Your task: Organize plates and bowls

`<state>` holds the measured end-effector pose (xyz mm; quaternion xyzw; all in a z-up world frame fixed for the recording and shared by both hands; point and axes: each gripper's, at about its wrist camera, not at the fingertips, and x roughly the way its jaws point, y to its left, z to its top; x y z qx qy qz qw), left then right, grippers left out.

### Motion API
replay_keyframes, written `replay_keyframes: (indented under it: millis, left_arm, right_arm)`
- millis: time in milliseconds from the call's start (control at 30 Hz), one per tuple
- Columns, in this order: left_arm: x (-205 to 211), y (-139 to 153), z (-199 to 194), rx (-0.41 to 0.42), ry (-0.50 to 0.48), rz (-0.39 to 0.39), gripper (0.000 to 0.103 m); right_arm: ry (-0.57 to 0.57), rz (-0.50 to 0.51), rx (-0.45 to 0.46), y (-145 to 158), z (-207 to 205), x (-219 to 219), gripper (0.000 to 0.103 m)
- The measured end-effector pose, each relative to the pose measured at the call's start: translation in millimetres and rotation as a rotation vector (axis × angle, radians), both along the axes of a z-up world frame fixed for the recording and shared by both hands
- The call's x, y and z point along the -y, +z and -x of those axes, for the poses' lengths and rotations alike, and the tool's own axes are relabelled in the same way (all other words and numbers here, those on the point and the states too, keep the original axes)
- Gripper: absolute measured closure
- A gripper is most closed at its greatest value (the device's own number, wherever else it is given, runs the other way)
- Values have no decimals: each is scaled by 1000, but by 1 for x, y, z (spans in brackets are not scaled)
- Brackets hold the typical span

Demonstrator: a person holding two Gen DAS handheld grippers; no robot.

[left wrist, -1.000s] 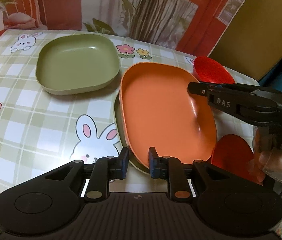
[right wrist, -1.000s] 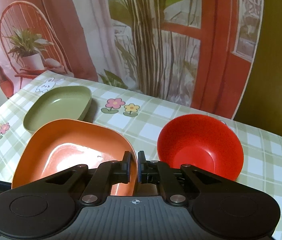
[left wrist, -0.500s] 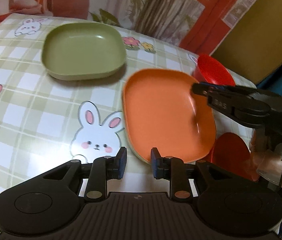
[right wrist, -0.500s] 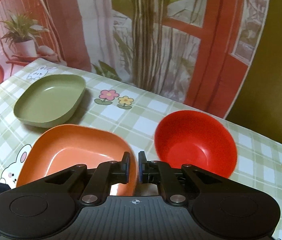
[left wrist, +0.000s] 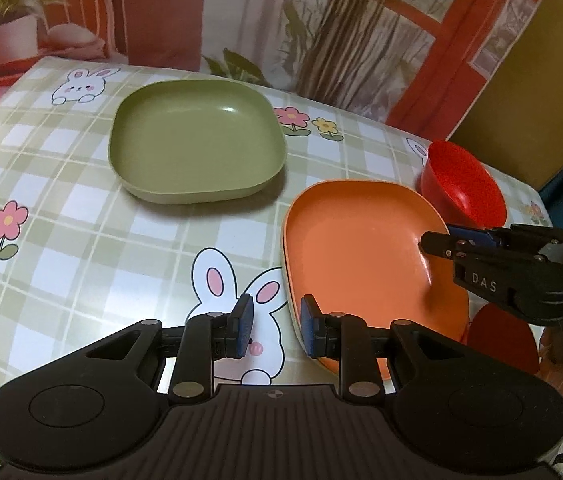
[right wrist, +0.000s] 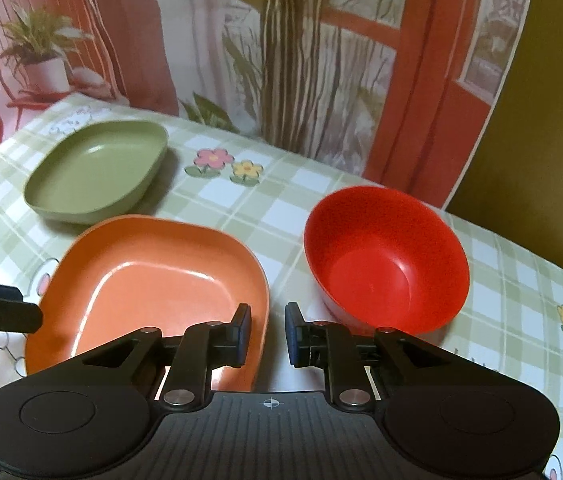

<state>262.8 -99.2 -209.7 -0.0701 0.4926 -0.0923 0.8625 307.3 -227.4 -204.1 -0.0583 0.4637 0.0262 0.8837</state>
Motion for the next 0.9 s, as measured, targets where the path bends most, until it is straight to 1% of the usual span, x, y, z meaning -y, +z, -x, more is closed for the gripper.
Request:
replay_keyframes:
  millis: [100, 167, 233, 300, 367, 467, 600, 767, 833, 867, 900]
  left_arm:
    - [1, 1, 0, 3, -11, -5, 76]
    - [-3, 4, 1, 22, -16, 28, 76]
    - [-13, 10, 3, 48, -15, 78, 76]
    - [-24, 17, 5, 83, -13, 107, 75]
    - [-35, 26, 6, 129, 0, 101, 75]
    - [-56, 37, 6, 179, 27, 84, 75]
    - [-88, 43, -1, 191, 81, 73, 75]
    - [-115, 52, -15, 218, 117, 48, 75]
    - [-118, 54, -23, 234, 120, 48, 75]
    - [-119, 54, -27, 242, 124, 54, 75]
    - [-120, 53, -31, 247, 126, 62, 75]
  right_arm:
    - [-6, -27, -1, 3, 1, 2, 86]
    - [-2, -76, 24, 11, 5, 4, 85]
    - [-13, -105, 45, 19, 8, 6, 81]
    - [-22, -140, 68, 28, 10, 8, 76]
    - [-36, -172, 86, 35, 12, 9, 72]
    - [-57, -214, 113, 45, 14, 9, 70]
    - [-66, -268, 124, 52, 13, 0, 60]
    - [-56, -293, 124, 56, 2, -21, 58]
    - [-66, -309, 124, 55, -7, -29, 52]
    - [-67, -320, 124, 55, -13, -33, 47]
    - [-67, -322, 122, 54, -17, -37, 46]
